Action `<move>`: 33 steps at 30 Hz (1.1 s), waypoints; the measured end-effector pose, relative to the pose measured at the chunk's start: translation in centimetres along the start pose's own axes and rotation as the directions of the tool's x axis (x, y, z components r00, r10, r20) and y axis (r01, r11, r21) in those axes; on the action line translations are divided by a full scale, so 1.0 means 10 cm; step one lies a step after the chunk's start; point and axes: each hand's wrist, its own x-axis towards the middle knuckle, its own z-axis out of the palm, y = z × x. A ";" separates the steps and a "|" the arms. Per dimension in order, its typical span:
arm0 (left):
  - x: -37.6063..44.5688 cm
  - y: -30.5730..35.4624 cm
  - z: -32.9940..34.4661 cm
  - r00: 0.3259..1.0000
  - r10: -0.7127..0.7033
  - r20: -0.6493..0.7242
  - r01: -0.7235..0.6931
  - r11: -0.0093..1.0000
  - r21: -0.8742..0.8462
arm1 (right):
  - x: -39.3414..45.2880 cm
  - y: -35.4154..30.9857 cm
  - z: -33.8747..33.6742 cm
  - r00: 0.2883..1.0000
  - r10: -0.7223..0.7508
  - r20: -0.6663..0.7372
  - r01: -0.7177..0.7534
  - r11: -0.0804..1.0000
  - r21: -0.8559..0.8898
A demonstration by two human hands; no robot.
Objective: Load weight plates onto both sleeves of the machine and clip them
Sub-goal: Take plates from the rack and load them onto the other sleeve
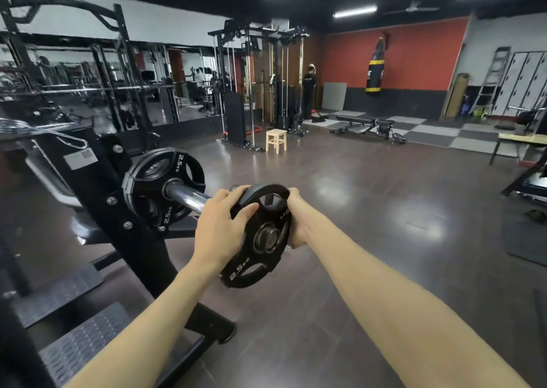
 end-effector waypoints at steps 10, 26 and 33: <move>0.06 -0.56 -0.32 0.993 -0.099 -0.058 0.104 0.991 0.089 | 0.35 -0.42 0.67 0.978 -0.185 0.094 0.197 0.970 -0.140; 1.02 -2.00 -0.83 0.936 -0.345 -0.070 0.348 0.882 0.317 | 1.18 -0.90 2.55 0.966 -0.250 -0.070 0.175 0.825 -0.537; 1.41 -2.44 -1.02 0.866 -0.445 0.230 0.452 0.892 0.022 | 1.35 -1.01 2.98 0.933 -0.347 -0.095 0.263 0.839 -0.476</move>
